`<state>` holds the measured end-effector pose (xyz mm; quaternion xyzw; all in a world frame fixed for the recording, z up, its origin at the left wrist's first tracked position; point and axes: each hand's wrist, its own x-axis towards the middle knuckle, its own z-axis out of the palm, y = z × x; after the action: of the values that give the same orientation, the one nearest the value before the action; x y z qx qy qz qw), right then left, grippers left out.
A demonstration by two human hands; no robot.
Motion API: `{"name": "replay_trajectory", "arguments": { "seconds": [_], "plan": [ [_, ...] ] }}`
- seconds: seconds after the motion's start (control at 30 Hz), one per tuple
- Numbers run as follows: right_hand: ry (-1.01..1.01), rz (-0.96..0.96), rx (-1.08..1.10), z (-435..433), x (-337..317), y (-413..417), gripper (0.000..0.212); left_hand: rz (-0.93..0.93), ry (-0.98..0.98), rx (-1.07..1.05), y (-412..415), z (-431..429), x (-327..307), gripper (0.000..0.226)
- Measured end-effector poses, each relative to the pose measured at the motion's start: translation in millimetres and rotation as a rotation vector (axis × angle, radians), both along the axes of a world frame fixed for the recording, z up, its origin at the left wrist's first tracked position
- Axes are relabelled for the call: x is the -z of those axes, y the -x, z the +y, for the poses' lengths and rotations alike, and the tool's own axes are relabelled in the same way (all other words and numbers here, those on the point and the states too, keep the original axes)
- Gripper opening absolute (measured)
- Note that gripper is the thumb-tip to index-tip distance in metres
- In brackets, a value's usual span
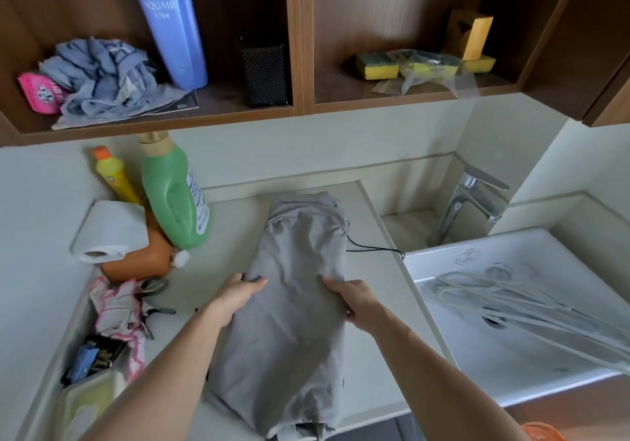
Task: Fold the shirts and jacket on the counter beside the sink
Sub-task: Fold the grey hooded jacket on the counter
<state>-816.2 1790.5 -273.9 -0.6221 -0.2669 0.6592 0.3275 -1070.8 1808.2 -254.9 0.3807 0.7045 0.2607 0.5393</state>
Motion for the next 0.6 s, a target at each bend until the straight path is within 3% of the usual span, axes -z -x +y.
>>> {"name": "replay_trajectory", "arguments": {
  "seconds": [0.17,0.3,0.4,0.43,0.5,0.6],
  "plan": [
    [-0.04,0.021,-0.043,-3.1,0.8,-0.2,0.051,-0.041,-0.026,-0.01,5.5,-17.6,4.6,0.036],
    [-0.18,0.056,-0.007,-6.0,-10.9,0.1,0.06,-0.032,-0.201,0.027,10.2,-20.8,-13.6,0.079],
    [-0.416,0.007,-0.052,-5.4,-36.5,-4.4,0.077,0.027,-0.401,0.216,11.6,-19.0,-37.8,0.068],
    [-0.506,-0.065,-0.108,-3.8,-47.1,-6.6,0.075,0.023,-0.437,0.258,12.3,-17.5,-45.2,0.062],
    [-0.675,-0.146,-0.208,1.5,-70.1,-11.7,0.05,0.021,-0.483,0.287,13.2,-16.7,-62.9,0.059],
    [-0.79,-0.142,-0.216,5.0,-100.2,-19.7,0.036,0.005,-0.512,0.279,11.1,-13.5,-87.0,0.068]
  ]
}}
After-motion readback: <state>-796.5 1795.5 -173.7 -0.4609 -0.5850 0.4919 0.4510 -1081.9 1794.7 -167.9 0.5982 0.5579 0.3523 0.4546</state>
